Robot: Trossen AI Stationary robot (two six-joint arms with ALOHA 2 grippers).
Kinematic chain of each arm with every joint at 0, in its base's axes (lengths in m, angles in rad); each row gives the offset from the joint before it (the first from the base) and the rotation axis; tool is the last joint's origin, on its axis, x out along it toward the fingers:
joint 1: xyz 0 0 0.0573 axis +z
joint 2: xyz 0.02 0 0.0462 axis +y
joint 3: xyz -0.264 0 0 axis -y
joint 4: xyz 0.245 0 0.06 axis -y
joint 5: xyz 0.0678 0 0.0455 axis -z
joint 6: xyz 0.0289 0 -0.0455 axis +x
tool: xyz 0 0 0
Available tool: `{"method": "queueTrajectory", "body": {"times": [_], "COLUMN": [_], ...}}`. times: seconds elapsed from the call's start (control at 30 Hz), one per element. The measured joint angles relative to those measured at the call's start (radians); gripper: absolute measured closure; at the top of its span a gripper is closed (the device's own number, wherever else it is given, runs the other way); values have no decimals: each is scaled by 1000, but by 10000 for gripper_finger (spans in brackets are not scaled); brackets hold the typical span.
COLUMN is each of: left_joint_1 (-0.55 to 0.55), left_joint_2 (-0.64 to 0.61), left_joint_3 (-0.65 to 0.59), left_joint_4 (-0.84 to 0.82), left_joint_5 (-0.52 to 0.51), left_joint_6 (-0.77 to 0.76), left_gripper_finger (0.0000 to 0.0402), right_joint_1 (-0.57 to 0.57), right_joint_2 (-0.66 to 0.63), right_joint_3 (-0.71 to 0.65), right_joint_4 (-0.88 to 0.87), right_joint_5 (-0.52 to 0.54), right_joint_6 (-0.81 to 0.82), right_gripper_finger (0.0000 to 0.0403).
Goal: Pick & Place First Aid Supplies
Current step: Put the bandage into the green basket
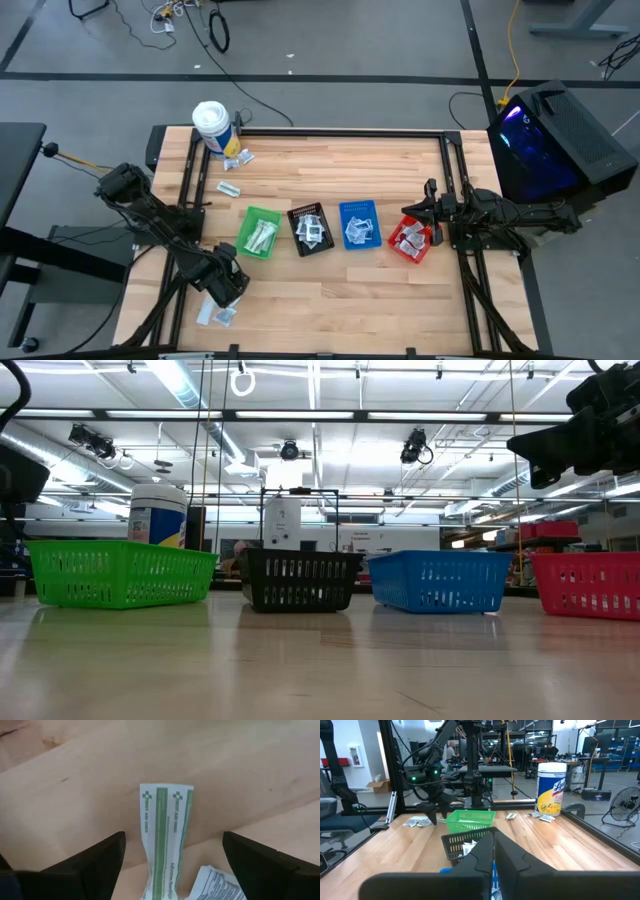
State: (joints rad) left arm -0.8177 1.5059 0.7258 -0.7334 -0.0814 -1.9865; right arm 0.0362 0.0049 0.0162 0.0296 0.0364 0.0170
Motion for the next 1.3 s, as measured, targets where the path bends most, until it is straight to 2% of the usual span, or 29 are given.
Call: {"method": "queueTrajectory", "body": {"times": [0.3, 0.47, 0.97, 1.3], "left_joint_1": [14, 14, 14, 14], "left_joint_2": [0, 0, 0, 0], "left_joint_3": [0, 0, 0, 0], "left_joint_4": [0, 0, -4, -8], "left_joint_5": [19, 21, 27, 33], "left_joint_6": [14, 16, 18, 34], "left_gripper_finger": [136, 165, 203, 207], "right_joint_1": [0, 0, 0, 0], "right_joint_2": [0, 0, 0, 0], "right_joint_3": [0, 0, 0, 0], "right_joint_4": [0, 0, 0, 0], "right_joint_5": [0, 0, 0, 0], "right_joint_6": [0, 0, 0, 0], "right_gripper_finger": [380, 380, 380, 380]}}
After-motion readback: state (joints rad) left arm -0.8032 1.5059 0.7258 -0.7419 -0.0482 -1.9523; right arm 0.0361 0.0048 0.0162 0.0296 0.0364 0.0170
